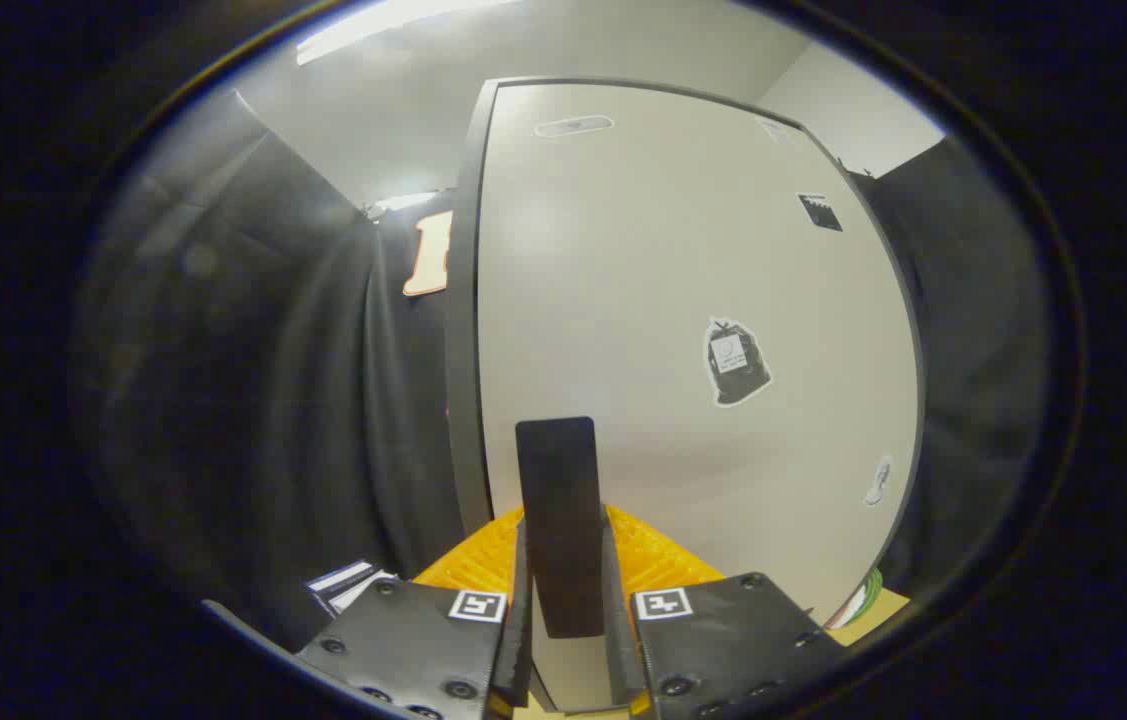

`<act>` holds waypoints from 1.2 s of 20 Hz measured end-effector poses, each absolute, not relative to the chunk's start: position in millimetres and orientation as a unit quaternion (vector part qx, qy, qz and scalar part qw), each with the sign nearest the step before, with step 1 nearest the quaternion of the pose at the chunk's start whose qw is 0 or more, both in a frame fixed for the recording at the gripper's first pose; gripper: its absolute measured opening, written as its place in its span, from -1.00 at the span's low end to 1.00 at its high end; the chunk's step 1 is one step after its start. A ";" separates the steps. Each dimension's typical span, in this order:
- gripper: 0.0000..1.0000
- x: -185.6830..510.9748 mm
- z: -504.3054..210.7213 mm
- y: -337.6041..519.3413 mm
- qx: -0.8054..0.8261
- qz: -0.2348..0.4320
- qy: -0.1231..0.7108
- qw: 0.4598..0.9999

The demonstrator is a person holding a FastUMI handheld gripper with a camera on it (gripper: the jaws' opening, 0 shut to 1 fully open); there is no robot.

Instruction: Open the shoe cabinet door, grab the shoes and put them into the shoe cabinet, then close the shoe cabinet door.

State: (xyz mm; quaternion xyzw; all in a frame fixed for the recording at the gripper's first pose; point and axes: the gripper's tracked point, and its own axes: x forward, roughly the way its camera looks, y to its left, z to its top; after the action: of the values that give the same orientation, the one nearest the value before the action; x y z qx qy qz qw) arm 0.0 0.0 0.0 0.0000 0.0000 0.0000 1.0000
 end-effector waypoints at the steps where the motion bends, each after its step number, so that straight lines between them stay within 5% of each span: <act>1: -0.50 2.2 -0.6 -0.2 -0.001 -0.002 0.000 1.000; 5: -0.50 -0.5 -0.9 -1.4 0.004 -0.007 0.005 1.000; 6: -0.70 -1.7 -0.3 -2.2 0.003 -0.009 0.006 1.000; 24: -0.70 -55.9 4.2 -17.5 -0.001 -0.052 0.010 0.999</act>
State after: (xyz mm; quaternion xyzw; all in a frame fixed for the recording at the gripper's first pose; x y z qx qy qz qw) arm -55.9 -17.5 4.2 -0.0005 0.0096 -0.0521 0.9986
